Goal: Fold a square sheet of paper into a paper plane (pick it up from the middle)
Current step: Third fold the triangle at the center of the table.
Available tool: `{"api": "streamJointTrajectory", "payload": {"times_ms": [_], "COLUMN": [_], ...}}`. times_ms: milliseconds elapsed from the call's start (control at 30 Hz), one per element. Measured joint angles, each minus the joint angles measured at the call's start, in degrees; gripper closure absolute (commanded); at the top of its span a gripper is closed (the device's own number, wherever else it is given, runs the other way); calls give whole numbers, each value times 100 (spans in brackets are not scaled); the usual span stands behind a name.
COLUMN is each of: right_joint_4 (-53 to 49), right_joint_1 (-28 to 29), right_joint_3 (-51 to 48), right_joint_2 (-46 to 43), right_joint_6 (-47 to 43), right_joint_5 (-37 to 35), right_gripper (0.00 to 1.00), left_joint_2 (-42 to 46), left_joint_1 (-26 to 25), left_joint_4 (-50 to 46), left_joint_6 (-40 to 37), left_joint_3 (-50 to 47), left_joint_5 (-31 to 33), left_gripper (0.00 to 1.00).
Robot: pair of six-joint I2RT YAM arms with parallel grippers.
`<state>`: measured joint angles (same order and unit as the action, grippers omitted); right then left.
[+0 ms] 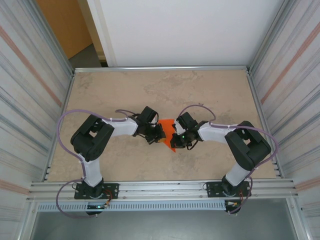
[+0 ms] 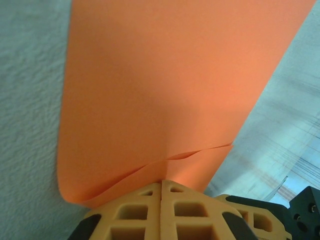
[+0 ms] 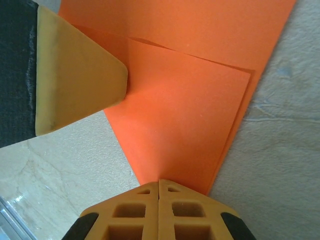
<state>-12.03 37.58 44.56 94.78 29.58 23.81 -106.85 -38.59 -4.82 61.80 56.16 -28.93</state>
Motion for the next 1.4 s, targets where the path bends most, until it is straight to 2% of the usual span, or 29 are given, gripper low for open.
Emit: {"api": "streamJointTrajectory", "payload": {"times_ms": [367, 667, 1167, 1400], "right_joint_4": [0, 0, -22, -46], "right_joint_1": [0, 0, 0, 0], "right_joint_3": [2, 2, 9, 7], "right_joint_2": [7, 7, 24, 35], "right_joint_6": [9, 26, 26, 26], "right_joint_5": [-2, 0, -2, -31], "right_gripper": [100, 100, 100, 100], "left_joint_2": [673, 505, 254, 254], "left_joint_1": [-175, -354, -413, -142], "left_joint_4": [881, 1523, 1558, 1513], "left_joint_6": [-592, -680, -717, -872], "left_joint_3": [-802, -914, -916, -918], "left_joint_5": [44, -22, 74, 66], "left_gripper": [93, 95, 95, 95]}}
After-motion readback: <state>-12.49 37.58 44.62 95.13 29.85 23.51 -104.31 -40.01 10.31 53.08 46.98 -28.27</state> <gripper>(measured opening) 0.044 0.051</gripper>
